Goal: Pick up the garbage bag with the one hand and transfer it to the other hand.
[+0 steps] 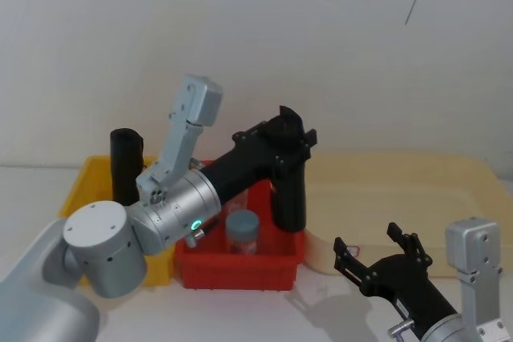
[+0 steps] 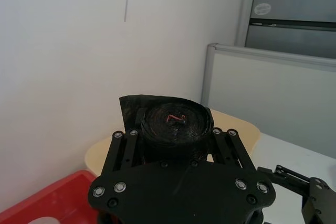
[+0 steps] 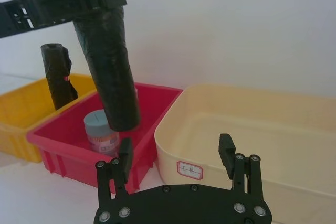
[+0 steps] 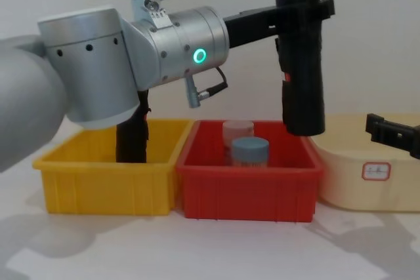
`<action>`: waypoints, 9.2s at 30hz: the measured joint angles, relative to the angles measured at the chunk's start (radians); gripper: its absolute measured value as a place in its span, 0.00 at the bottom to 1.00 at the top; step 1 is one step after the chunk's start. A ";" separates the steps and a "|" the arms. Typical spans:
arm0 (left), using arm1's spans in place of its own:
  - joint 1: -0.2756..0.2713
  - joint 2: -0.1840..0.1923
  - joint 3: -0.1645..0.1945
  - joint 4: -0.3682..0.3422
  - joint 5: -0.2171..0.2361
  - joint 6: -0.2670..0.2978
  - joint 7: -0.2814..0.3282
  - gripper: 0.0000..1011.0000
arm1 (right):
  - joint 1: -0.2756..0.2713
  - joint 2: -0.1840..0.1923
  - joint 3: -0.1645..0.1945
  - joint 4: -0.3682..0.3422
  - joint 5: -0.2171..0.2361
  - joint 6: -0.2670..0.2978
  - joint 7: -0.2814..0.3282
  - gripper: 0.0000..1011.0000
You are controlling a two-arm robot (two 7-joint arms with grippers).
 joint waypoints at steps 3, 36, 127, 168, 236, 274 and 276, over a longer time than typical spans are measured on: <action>-0.004 -0.005 0.006 0.013 -0.004 -0.004 -0.008 0.55 | 0.000 0.000 0.000 0.000 0.000 0.000 0.000 0.99; -0.019 -0.023 0.025 0.059 -0.019 -0.016 -0.038 0.55 | 0.173 -0.009 -0.067 0.122 0.013 -0.040 0.193 0.99; -0.020 -0.024 0.026 0.062 -0.020 -0.016 -0.040 0.99 | 0.364 -0.123 -0.080 0.311 0.095 0.129 0.162 0.47; -0.011 -0.018 0.022 0.049 -0.020 -0.019 -0.025 0.99 | 0.434 -0.090 0.145 0.431 0.089 0.155 0.008 0.93; 0.304 0.130 -0.240 -0.268 0.100 -0.128 0.418 0.99 | 0.430 -0.134 -0.133 0.353 0.072 0.198 0.350 0.99; 0.309 0.133 -0.247 -0.272 0.104 -0.128 0.428 0.99 | 0.524 -0.143 -0.213 0.490 0.084 0.187 0.395 0.99; 0.309 0.133 -0.247 -0.272 0.104 -0.128 0.428 0.99 | 0.529 -0.140 -0.218 0.491 0.079 0.187 0.394 0.99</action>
